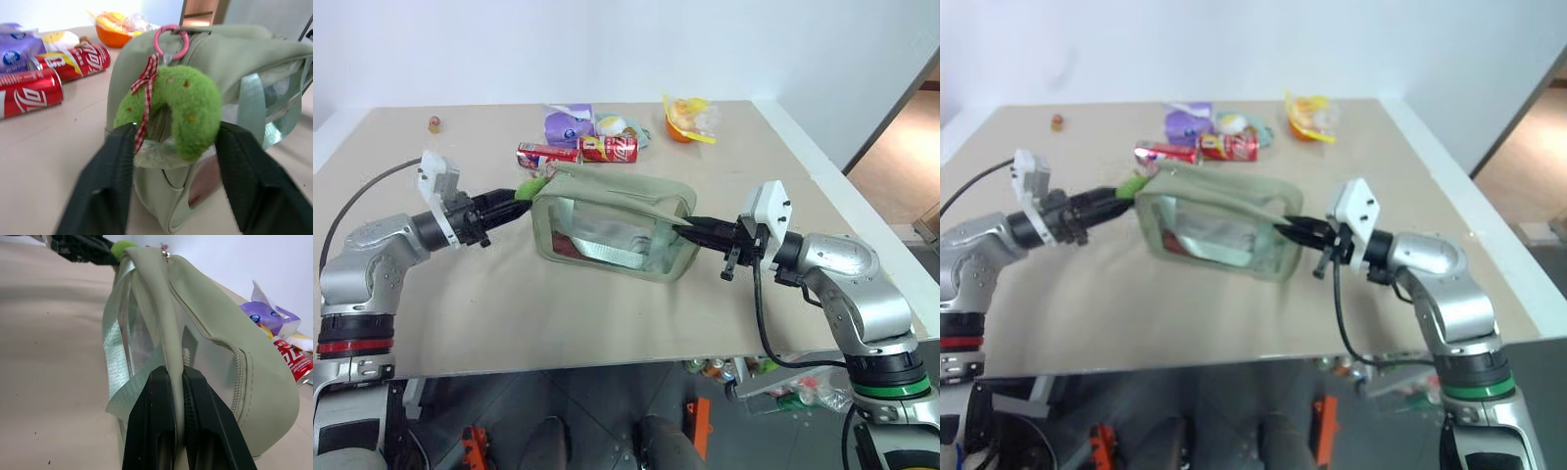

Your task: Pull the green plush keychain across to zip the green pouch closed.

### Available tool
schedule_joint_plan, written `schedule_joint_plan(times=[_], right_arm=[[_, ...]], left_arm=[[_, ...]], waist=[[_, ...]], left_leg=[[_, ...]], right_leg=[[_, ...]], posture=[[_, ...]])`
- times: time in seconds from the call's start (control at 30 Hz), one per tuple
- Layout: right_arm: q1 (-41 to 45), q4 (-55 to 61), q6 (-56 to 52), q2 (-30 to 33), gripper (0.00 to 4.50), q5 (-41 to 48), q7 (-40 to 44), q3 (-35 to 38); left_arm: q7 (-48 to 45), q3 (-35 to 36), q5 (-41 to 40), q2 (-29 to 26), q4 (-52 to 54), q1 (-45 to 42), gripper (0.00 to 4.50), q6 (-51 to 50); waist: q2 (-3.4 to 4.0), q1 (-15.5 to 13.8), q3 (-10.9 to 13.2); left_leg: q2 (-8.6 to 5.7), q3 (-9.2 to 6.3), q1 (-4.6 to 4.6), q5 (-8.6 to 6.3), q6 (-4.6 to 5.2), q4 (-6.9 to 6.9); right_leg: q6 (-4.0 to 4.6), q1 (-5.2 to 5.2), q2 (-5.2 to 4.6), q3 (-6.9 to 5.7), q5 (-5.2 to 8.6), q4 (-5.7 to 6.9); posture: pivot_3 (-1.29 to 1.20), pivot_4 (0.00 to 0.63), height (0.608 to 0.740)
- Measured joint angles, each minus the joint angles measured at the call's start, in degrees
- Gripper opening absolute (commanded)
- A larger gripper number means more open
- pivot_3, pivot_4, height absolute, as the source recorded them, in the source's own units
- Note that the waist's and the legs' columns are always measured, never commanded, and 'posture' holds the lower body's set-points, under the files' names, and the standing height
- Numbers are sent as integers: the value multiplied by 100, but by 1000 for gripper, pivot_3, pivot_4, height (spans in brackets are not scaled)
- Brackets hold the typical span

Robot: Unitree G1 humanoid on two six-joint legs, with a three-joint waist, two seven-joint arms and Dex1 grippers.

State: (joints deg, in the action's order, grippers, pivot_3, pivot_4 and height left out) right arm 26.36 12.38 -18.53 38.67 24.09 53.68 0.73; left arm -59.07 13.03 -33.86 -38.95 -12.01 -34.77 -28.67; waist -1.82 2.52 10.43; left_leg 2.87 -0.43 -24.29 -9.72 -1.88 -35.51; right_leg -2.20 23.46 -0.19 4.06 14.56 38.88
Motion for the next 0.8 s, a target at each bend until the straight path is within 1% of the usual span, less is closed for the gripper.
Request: schedule_joint_plan(times=[0.03, 0.1, 0.17, 0.2, 0.4, 0.57, 0.6, 0.63, 0.67, 0.7, 0.73, 0.8], right_arm=[[-9, 0, 5, 4, 0, 1, 0, 5], [-61, 7, 40, 28, 0, 13, 2, 38], [-92, 21, 67, 37, 0, 26, 8, 44], [-101, 25, 81, 37, 0, 26, 15, 44], [-97, 5, 125, 43, 0, 25, 108, 40], [-48, -87, 174, 46, 0, -3, 122, 25], [-47, -89, 178, 49, 0, -3, 124, 26], [-14, -99, 173, 66, 0, -7, 151, 17], [-12, -100, 173, 66, 0, -7, 152, 16], [21, -140, 178, 79, 0, -11, 210, -2], [39, -155, 178, 81, 0, -12, 230, -6], [81, -195, 176, 86, 0, -16, 260, -15]], left_arm=[[4, 19, -5, -2, 5, 0, 759, -3], [26, 99, -40, -21, 62, 4, 171, -43], [73, 147, -58, -30, 159, 23, 171, -55], [132, 165, -66, -30, 192, 23, 69, -55], [330, 245, -29, 15, 205, 37, 69, 44], [509, 237, 39, 212, 205, -23, 69, 400], [535, 231, 57, 213, 215, -149, 69, 406], [615, 122, 71, 231, 394, -673, 69, 438], [616, 119, 71, 232, 400, -685, 69, 441], [601, 3, 83, 263, 597, -1044, 69, 515], [593, -81, 90, 304, 660, -1200, 69, 526], [494, -376, 125, 518, 790, -1474, 69, 529]], waist=[[0, 0, 0], [0, -1, 0], [0, -1, 0], [0, -1, 0], [0, -2, 0], [-1, -5, 0], [-2, -9, 1], [-8, -40, 3], [-8, -43, 3], [-7, -46, 3], [-7, -48, 3], [-7, -48, 3]], left_leg=[[0, 0, 0, 0, 0, 0], [0, 0, 0, 0, 0, 0], [0, 0, 0, 0, 0, 0], [-1, 0, 0, 0, 0, 0], [-1, 0, 1, 0, 0, -1], [-2, 0, 0, 0, 0, -1], [-2, -3, -1, 0, 0, -1], [-3, -7, -5, 1, -1, -6], [-3, -7, -4, 1, -1, -7], [-8, -1, -1, 1, -1, -6], [-10, -2, -1, 1, -1, -6], [-11, 1, 0, 1, -1, -6]], right_leg=[[0, 0, 0, 0, 0, 0], [-1, -1, -1, -1, 1, 0], [-1, -1, -2, -1, 1, 0], [-1, -1, -1, -1, 0, 0], [-2, -2, -2, -1, 0, 0], [-2, -2, -2, -1, 0, -1], [-2, -2, -2, -4, 0, 0], [-4, -4, -2, -7, -2, -1], [-5, -4, -2, -7, -2, -1], [-9, -7, -5, 1, -3, -5], [-11, -8, -6, 2, -2, -6], [-13, -9, -6, 5, -2, -7]], posture=[[0, 150, 740], [0, 150, 740], [0, 150, 740], [0, 150, 740], [0, 150, 740], [0, 150, 740], [0, 150, 740], [0, 150, 740], [0, 150, 740], [0, 150, 740], [0, 150, 740], [0, 150, 740]])
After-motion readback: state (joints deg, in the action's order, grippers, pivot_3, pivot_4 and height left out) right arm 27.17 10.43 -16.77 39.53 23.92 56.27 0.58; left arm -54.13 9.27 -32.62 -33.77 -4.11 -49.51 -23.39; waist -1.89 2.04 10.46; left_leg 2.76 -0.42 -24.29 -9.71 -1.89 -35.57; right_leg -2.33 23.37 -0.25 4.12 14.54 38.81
